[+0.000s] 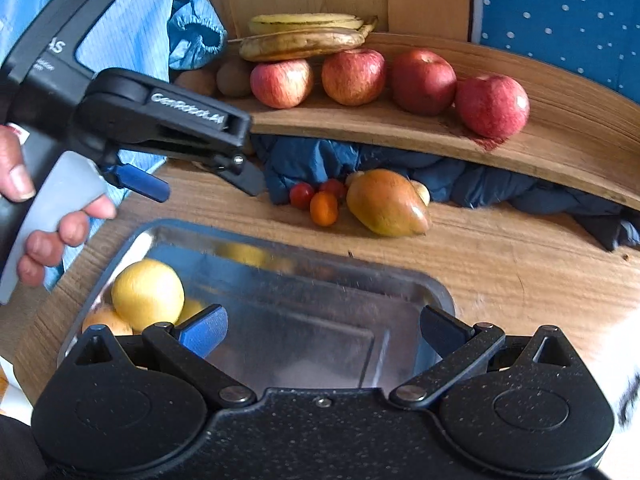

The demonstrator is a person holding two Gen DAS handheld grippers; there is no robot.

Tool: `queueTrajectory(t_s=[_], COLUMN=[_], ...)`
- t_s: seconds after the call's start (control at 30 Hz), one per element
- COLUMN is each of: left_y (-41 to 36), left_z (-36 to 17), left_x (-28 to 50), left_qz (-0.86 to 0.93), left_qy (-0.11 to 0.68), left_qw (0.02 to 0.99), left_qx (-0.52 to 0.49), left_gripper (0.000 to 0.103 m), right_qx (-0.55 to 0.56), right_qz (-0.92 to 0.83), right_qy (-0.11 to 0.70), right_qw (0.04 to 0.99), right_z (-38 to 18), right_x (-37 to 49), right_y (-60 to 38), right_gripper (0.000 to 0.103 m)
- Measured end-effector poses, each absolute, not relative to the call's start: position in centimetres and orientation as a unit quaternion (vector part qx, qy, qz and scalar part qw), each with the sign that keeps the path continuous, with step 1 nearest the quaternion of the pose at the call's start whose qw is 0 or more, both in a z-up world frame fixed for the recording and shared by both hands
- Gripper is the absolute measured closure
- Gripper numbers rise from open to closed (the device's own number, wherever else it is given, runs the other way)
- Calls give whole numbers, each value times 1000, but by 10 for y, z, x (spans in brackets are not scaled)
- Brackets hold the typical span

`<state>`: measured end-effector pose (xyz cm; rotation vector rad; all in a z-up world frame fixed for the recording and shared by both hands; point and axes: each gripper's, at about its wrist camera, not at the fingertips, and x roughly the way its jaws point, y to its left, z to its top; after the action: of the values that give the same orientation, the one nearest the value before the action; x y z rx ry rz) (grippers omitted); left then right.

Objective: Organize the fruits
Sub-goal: 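Reach the left tool toward the cherry tomatoes while the right reaches beside the mango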

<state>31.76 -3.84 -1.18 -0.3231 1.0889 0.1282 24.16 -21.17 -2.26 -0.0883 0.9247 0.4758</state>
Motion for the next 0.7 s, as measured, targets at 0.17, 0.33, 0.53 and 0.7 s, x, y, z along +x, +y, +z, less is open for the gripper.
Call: queueTrajectory(t_s=[0.17,0.33,0.53,0.7], left_y=[-38,-38,-39,-38], left_z=[-19,-26,-31,-37], left_x=[335,350,362,367], left_qz=[56,54,46,23], left_qy=[522,527,533,539], left_qw=[835,827,817,805], left_qx=[-165,-187,-215,-249], left_gripper=[1,1,2,15], right_qx=[-22,-48,-35,-29], right_qz=[245,247,249,247], right_qy=[447,451,456,456], right_qw=[860,857,854,855], right_z=[-25,-33,-40,-46], right_x=[265,283,297,303], right_y=[-204,-188,-176,-172], right_gripper=[1,5,19,26])
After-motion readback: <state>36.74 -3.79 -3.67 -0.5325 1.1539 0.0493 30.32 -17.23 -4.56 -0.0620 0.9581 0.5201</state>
